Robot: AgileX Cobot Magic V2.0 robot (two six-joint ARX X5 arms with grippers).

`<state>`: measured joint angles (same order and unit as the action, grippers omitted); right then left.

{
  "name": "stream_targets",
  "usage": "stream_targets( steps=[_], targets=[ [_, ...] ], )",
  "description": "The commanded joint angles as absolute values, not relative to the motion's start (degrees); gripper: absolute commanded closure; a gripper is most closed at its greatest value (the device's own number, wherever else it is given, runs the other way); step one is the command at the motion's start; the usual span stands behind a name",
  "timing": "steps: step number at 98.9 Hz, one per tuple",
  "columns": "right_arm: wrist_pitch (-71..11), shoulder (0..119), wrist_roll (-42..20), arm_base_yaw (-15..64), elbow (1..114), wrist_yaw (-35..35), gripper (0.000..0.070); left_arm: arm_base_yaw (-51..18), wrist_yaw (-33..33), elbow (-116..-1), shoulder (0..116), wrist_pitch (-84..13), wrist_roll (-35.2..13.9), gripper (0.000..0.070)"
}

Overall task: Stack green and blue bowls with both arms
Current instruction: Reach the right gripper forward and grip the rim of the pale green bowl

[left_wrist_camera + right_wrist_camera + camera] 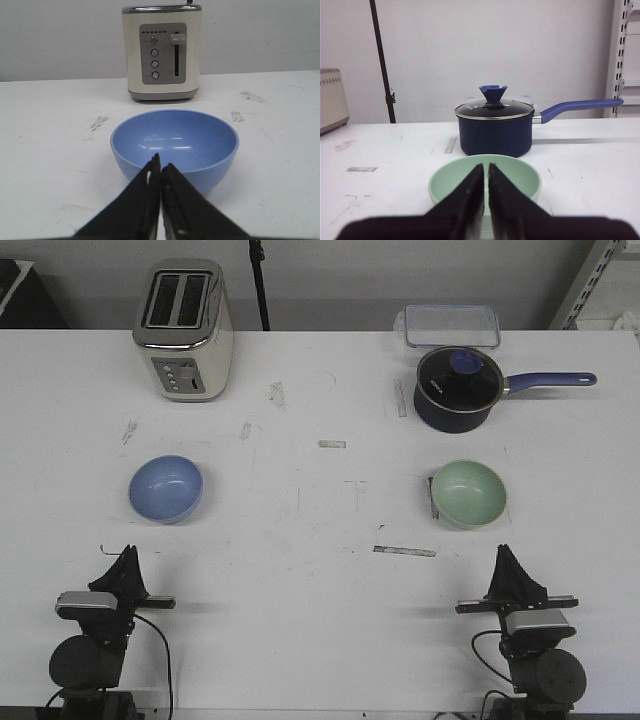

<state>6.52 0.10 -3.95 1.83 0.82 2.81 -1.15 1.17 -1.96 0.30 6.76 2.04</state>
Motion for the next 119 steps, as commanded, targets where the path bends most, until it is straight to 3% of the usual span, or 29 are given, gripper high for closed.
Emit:
stream_targets(
  steps=[1,24,44,81,119],
  targets=[
    [7.2,0.1,-4.7,1.8,0.7,2.7,0.0696,-1.0,1.1,-0.7,0.2,7.5,2.1,0.0698],
    [6.9,0.1,-4.3,1.8,1.8,2.8,0.0696,-1.0,1.1,-0.7,0.2,7.5,2.1,0.0699],
    [1.5,3.5,-1.0,1.8,6.7,3.1,0.0696,-1.0,1.1,-0.7,0.2,7.5,2.1,0.0699],
    [-1.2,27.2,0.2,1.8,23.4,3.0,0.0696,-1.0,1.1,-0.7,0.2,7.5,2.1,0.0699],
    [-23.0,52.8,-0.2,1.8,51.3,3.0,0.0696,-1.0,1.1,-0.7,0.2,7.5,2.1,0.0698]
  ],
)
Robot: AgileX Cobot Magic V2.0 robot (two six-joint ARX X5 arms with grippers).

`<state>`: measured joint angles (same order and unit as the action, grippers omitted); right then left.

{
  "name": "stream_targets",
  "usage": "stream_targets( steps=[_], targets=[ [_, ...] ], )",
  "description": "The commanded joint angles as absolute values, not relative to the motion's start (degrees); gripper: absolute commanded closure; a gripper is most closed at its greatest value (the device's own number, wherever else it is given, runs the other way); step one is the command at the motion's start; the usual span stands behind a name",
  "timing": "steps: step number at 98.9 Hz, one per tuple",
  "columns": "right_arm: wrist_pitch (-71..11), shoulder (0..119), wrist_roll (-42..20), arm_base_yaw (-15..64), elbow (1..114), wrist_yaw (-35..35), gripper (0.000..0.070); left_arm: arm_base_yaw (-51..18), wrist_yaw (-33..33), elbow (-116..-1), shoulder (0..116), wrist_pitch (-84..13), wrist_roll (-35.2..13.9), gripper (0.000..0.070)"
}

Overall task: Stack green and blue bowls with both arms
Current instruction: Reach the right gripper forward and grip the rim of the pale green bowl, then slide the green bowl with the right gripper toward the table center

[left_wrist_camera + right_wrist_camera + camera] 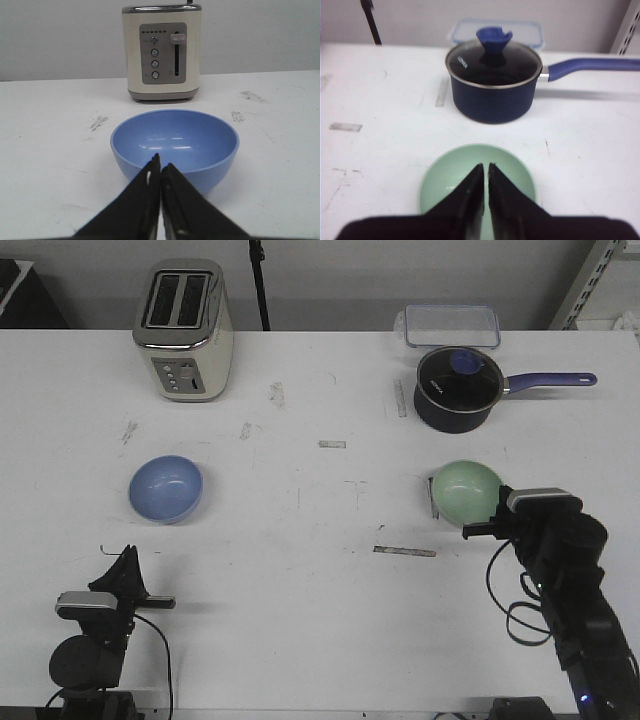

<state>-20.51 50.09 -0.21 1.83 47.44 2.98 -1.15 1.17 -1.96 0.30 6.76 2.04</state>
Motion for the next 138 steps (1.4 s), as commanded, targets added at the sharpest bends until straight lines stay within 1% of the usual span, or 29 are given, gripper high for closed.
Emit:
stream_targets(
  steps=[1,13,21,30,42,47,50,53,56,62,65,67,70,79,126,130,138],
  targets=[
    [-23.6,53.3,-0.3,1.8,51.9,3.0,0.0696,-1.0,1.1,-0.7,0.2,7.5,2.1,0.0698],
    [-30.9,59.7,-2.7,1.6,59.9,3.1,0.0696,-1.0,1.1,-0.7,0.2,7.5,2.1,0.0698],
    [-37.7,64.6,-3.7,1.0,65.8,3.2,0.0696,-1.0,1.1,-0.7,0.2,7.5,2.1,0.0698],
    [-43.5,69.2,-4.8,0.4,70.7,3.2,0.0696,-1.0,1.1,-0.7,0.2,7.5,2.1,0.0698],
    [-48.0,74.5,-4.8,-1.4,74.9,3.8,0.0694,-1.0,1.1,-0.7,0.2,7.5,2.1,0.0699],
    [-48.6,76.1,-4.7,-3.0,75.7,5.0,0.0677,-1.0,1.1,-0.7,0.2,7.5,2.1,0.0699],
    [-48.7,76.9,-4.6,-4.1,76.0,5.7,0.0642,-1.0,1.1,-0.7,0.2,7.5,2.1,0.0698],
    [-48.7,77.5,-4.3,-5.3,76.0,6.5,0.058,-1.0,1.1,-0.7,0.2,7.5,2.1,0.0698],
    [-48.8,78.3,-4.2,-6.5,76.0,7.6,0.05,-1.0,1.1,-0.7,0.2,7.5,2.1,0.0698],
    [-48.9,79.8,-4.2,-8.6,76.0,9.8,0.0309,-1.0,1.1,-0.7,0.2,7.5,2.1,0.0698],
    [-48.9,80.6,-4.1,-9.5,76.0,10.9,0.0231,-1.0,1.1,-0.7,0.2,7.5,2.1,0.0698],
    [-48.9,81.1,-3.8,-10.1,76.0,11.6,0.0194,-1.0,1.1,-0.7,0.2,7.5,2.1,0.0698],
    [-48.9,81.9,-3.0,-10.8,76.0,12.6,0.017,-1.0,1.1,-0.7,0.2,7.5,2.1,0.0698],
    [-48.9,84.1,-2.4,-12.1,76.0,14.0,0.0168,-1.0,1.1,-0.7,0.2,7.5,2.1,0.0698],
    [-46.7,94.9,-1.7,-11.9,75.9,14.0,0.0178,-1.0,1.1,-0.7,0.2,7.5,2.1,0.0698],
    [-46.6,95.6,-1.7,-11.9,75.8,14.0,0.0197,-1.0,1.1,-0.7,0.2,7.5,2.1,0.0698],
    [-46.3,96.9,-1.7,-11.6,75.8,14.0,0.0284,-1.0,1.1,-0.7,0.2,7.5,2.1,0.0698]
  ],
)
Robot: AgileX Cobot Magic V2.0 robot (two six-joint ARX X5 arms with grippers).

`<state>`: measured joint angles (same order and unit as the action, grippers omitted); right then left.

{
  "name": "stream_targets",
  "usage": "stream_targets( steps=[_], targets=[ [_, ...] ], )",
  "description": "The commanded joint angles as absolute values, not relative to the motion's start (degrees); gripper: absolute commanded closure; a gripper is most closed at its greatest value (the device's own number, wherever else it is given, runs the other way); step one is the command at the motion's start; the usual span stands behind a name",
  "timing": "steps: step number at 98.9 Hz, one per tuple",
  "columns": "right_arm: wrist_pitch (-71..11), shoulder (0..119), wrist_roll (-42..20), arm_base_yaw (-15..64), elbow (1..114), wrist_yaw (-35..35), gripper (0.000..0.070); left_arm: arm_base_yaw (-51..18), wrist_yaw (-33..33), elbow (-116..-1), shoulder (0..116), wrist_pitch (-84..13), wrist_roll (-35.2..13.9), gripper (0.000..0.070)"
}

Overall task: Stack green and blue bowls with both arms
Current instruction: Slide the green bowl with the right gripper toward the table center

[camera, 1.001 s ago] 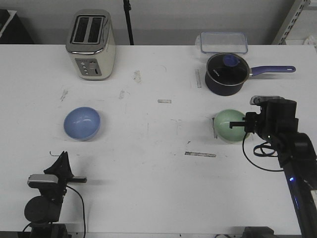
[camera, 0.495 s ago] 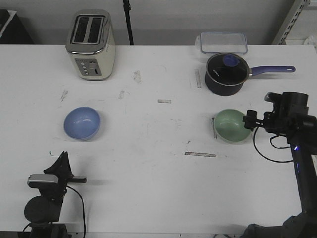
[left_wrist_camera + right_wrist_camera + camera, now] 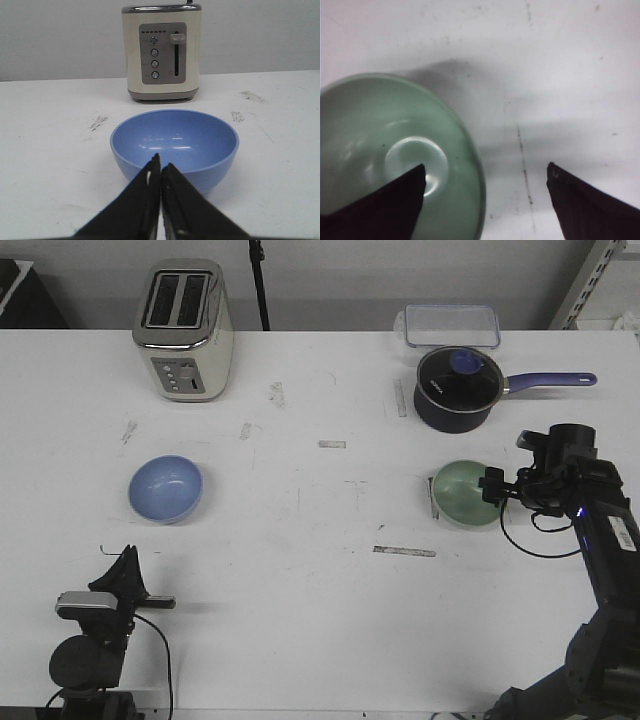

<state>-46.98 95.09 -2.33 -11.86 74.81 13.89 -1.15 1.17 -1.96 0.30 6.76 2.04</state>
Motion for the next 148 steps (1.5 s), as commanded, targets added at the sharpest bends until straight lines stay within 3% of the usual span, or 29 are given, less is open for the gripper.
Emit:
stream_targets(
  steps=[1,15,26,71,104,117,148],
  targets=[
    [-46.3,97.0,-1.7,-11.5,75.8,14.0,0.0296,-1.0,1.1,-0.7,0.2,7.5,2.1,0.0699],
    [-46.2,98.2,-1.7,-11.4,75.8,14.1,0.0481,-1.0,1.1,-0.7,0.2,7.5,2.1,0.0698],
    [-46.0,98.3,-1.7,-11.3,75.8,14.2,0.0699,-1.0,1.1,-0.7,0.2,7.5,2.1,0.0698],
    [-48.7,95.6,-3.9,-8.0,83.3,15.3,0.07,-1.0,1.1,-0.7,0.2,7.5,2.1,0.0698],
    [-47.7,94.9,-21.4,5.8,83.7,14.3,0.07,-1.0,1.1,-0.7,0.2,7.4,2.1,0.0698],
    [-45.0,95.4,-27.9,14.4,83.6,8.5,0.07,-1.0,1.1,-0.7,0.2,7.5,2.1,0.0699],
    [-41.8,100.7,-34.3,27.5,83.5,5.8,0.07,-1.0,1.1,-0.7,0.2,7.5,2.1,0.0698]
  ],
)
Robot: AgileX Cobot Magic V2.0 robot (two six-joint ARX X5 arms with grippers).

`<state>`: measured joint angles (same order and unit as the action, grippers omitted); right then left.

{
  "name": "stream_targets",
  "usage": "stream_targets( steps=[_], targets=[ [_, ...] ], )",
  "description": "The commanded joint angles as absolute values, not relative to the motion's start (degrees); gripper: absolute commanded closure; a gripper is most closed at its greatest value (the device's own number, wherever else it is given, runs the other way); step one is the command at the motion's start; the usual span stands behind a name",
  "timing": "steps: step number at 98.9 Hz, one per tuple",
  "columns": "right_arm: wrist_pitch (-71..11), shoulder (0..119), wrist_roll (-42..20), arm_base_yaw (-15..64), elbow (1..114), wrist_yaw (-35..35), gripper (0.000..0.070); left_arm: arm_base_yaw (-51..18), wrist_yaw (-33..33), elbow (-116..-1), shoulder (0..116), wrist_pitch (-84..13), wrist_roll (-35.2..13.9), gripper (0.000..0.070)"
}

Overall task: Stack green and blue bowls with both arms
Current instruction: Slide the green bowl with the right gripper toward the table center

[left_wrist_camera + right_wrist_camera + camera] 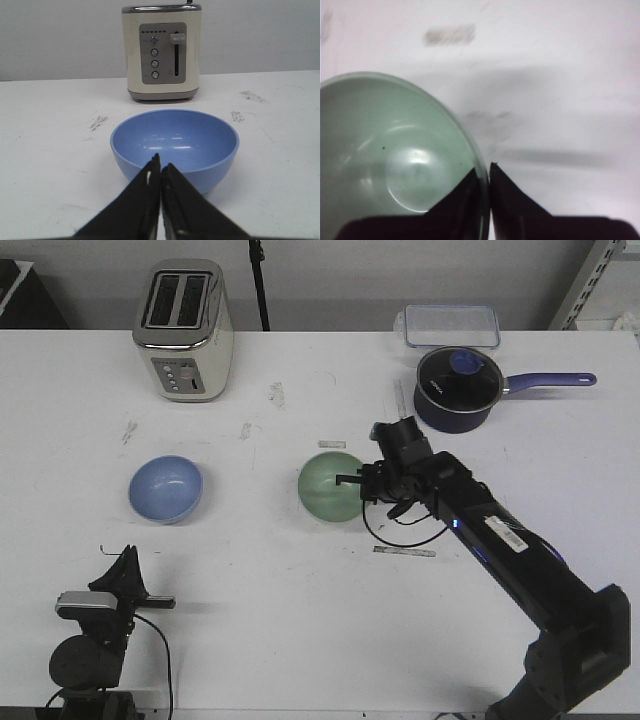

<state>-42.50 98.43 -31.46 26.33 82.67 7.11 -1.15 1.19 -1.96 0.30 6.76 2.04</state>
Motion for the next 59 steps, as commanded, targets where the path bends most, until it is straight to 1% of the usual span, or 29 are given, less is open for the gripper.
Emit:
stream_targets(
  steps=[1,8,29,48,55,59],
  targets=[
    [-41.8,101.0,-34.5,27.8,83.5,5.5,0.07,-1.0,1.1,-0.7,0.2,7.5,2.1,0.0699],
    [-41.9,102.5,-35.0,29.3,83.5,4.2,0.07,-1.0,1.1,-0.7,0.2,7.5,2.1,0.0699],
    [-41.8,104.2,-35.1,30.2,83.5,2.7,0.07,-1.0,1.1,-0.7,0.2,7.5,2.1,0.0698],
    [-42.3,105.2,-34.6,30.2,83.5,5.0,0.0699,-1.0,1.1,-0.7,0.2,7.5,2.1,0.0698],
    [-42.4,105.2,-34.6,30.2,83.5,5.0,0.0669,-1.0,1.1,-0.7,0.2,7.5,2.1,0.0698],
    [-42.4,105.2,-34.5,30.4,83.5,4.9,0.0631,-1.0,1.1,-0.7,0.2,7.4,2.1,0.0698]
  ],
)
